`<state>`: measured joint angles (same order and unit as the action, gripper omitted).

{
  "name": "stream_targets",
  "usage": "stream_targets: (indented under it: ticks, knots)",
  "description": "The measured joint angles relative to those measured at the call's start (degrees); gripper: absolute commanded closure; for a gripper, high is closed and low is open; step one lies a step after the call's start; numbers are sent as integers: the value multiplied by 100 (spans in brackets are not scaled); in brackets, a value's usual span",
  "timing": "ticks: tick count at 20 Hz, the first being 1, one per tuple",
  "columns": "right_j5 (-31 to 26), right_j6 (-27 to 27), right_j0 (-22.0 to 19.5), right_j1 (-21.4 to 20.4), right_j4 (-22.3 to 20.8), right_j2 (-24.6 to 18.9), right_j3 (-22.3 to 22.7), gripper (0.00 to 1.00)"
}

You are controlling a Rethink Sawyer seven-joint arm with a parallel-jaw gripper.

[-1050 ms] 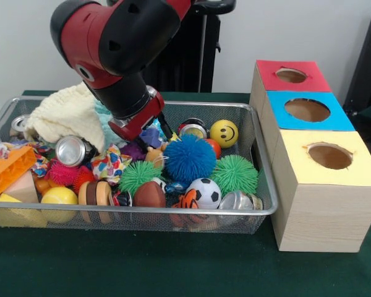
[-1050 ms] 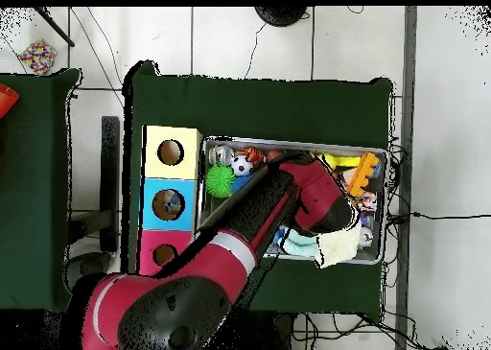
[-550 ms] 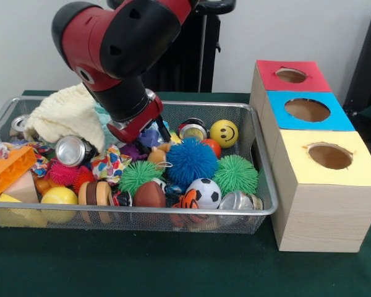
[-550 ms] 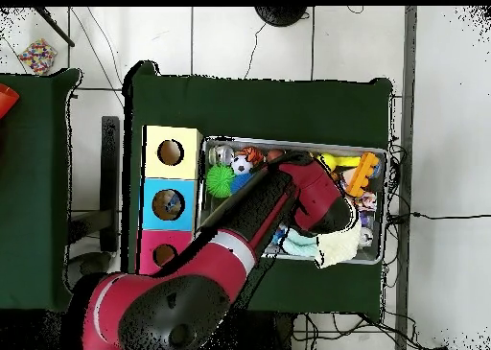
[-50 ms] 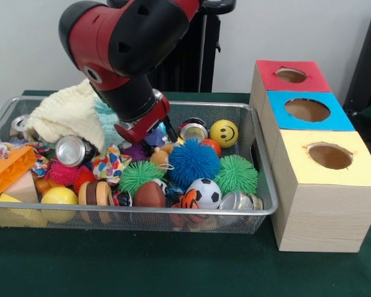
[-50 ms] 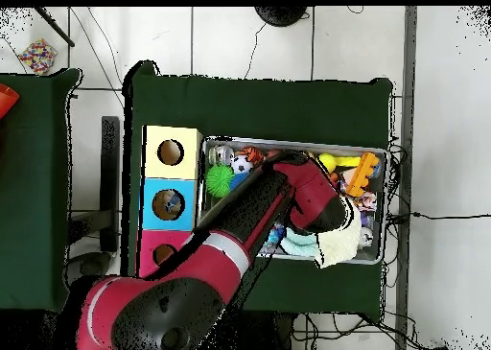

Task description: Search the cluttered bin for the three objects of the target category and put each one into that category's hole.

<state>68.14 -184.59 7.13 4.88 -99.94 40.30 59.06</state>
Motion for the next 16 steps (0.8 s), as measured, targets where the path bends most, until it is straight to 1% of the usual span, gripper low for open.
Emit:
stream_targets:
  ticks: [16]
  knots:
    - [-1, 0, 242, 22, 2, 0, 89, 0]
